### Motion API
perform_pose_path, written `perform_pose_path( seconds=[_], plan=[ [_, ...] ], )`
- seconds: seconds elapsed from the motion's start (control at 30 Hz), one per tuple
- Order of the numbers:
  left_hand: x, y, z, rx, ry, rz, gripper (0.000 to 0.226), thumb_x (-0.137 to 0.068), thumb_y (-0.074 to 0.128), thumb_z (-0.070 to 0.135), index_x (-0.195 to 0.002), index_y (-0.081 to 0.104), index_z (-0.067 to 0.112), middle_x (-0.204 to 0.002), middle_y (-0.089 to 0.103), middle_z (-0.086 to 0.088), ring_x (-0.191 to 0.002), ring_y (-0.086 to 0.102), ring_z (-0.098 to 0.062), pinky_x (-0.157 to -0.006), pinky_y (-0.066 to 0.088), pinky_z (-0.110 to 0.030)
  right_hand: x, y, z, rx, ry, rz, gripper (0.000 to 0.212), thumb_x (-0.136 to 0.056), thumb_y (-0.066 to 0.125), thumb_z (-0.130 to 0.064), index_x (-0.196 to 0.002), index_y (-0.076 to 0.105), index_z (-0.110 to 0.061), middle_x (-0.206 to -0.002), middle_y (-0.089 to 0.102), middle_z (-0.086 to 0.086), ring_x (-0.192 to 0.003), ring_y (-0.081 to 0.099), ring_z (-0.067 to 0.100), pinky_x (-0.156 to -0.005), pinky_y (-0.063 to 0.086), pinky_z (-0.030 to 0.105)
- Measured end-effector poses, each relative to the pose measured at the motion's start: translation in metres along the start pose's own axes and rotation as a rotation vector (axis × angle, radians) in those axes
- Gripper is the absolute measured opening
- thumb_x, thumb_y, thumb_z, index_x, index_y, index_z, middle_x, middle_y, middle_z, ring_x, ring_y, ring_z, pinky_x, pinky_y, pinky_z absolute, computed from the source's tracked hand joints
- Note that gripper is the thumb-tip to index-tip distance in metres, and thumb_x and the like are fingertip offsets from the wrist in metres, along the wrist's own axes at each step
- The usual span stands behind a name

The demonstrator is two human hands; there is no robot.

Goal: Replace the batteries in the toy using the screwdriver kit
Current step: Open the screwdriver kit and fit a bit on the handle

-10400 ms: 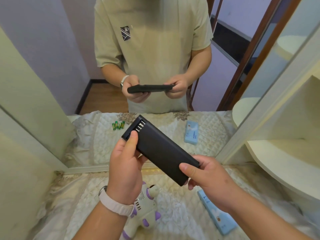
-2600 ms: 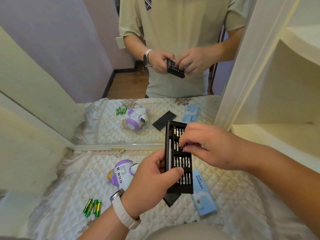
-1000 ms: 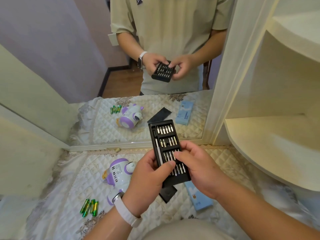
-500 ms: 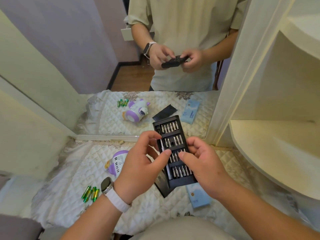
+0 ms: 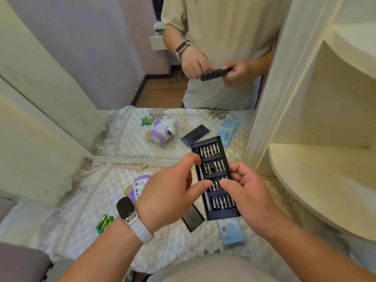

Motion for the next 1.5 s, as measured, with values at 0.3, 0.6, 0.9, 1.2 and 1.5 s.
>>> perform_pose_path(
  seconds=[0.3,0.6,0.9,1.2,1.5],
  plan=[
    [-0.008,0.003,-0.007,0.161,-0.075,-0.054,0.022,-0.096,0.059,0.038,-0.107,0.04,0.036,-0.058,0.057,0.015,-0.052,0.051,-0.005,-0.062,0.05,-0.043,-0.002,0.005,0.002,0.033,-0.014,0.023,0.019,-0.09,0.056,0.003,-0.095,0.064,-0.014,-0.081,0.07,0.016,-0.069,0.065,0.025,-0.062,0.059,0.04],
    [-0.005,0.01,-0.012,0.41,-0.096,0.215,0.029,-0.087,0.074,0.028,-0.085,0.045,0.035,-0.072,0.059,0.015,-0.058,0.052,-0.004,-0.054,0.043,-0.023,-0.008,0.011,0.007,0.054,0.005,0.054,0.019,-0.091,0.055,0.002,-0.097,0.063,-0.014,-0.082,0.072,0.011,-0.071,0.068,0.023,-0.06,0.058,0.035],
    [0.02,0.028,-0.016,0.993,-0.318,0.261,0.015,-0.086,0.073,0.008,-0.095,0.068,0.019,-0.076,0.071,-0.005,-0.071,0.062,-0.012,-0.066,0.051,-0.024,-0.007,0.02,0.017,0.08,0.012,0.125,0.013,-0.091,0.057,0.0,-0.097,0.062,-0.01,-0.084,0.073,0.011,-0.073,0.07,0.023,-0.062,0.057,0.032],
    [0.052,0.03,-0.051,1.102,-0.634,0.349,0.009,-0.095,0.063,0.012,-0.091,0.07,0.008,-0.08,0.075,-0.003,-0.064,0.065,-0.01,-0.054,0.049,-0.018,-0.004,0.017,0.071,0.112,0.266,0.211,0.006,-0.092,0.058,-0.008,-0.094,0.063,-0.011,-0.076,0.074,0.005,-0.069,0.071,0.022,-0.063,0.059,0.038],
    [0.058,0.041,-0.099,1.051,-0.775,0.311,0.014,-0.096,0.063,0.02,-0.095,0.072,0.008,-0.076,0.072,0.003,-0.059,0.06,-0.004,-0.063,0.045,-0.028,-0.063,-0.004,0.145,0.504,0.415,0.175,0.008,-0.088,0.059,-0.024,-0.087,0.064,-0.018,-0.086,0.07,0.012,-0.079,0.068,0.031,-0.076,0.054,0.047]
  ],
)
Point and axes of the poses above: each hand's wrist, its own x-axis away from the middle knuckle, its own y-axis out of the palm, z = x × y, the point moved 2 cm from there along -x, towards the middle knuckle
